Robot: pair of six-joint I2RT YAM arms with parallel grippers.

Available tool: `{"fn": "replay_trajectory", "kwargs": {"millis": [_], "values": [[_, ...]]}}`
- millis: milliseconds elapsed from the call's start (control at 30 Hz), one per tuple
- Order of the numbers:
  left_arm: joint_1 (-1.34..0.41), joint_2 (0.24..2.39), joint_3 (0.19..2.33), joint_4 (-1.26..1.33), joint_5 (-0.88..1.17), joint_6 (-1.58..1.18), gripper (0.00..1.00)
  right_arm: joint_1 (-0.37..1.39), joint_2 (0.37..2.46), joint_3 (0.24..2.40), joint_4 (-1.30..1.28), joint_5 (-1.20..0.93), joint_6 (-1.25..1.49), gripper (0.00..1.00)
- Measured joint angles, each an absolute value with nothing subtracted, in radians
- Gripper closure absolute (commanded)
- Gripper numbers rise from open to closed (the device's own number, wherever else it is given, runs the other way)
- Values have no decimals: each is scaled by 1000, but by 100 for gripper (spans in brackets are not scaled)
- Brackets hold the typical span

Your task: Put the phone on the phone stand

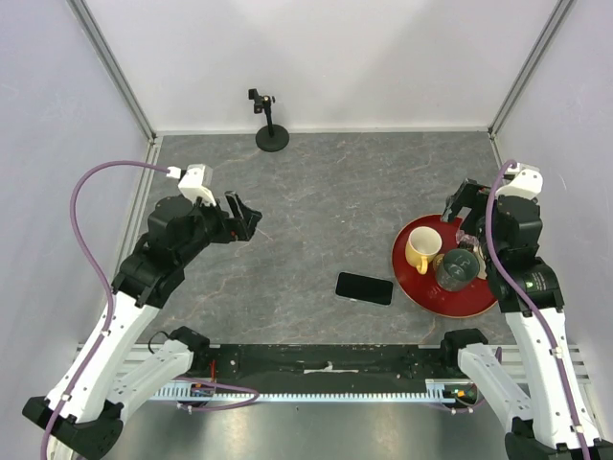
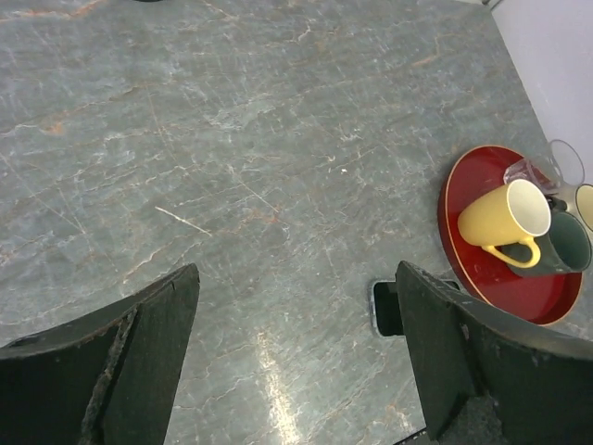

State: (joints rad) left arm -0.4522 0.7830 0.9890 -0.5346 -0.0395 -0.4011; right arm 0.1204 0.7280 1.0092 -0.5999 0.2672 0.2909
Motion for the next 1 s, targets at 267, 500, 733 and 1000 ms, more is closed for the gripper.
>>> {"fn": "replay_trajectory", "kwargs": {"millis": [267,500,733,1000], "values": [[-452,866,985,-532,55,-426,7,123,810,1023,-588,32,293,2],[-451,903,882,-435,138,-523,7,337,812,987,-484,-133,330,2],[-323,908,713,-182,258,-732,7,546,863,928,-386,-154,352,2],[-117,1200,711,166,381,-973,9,566,816,852,-362,-125,353,2]]}}
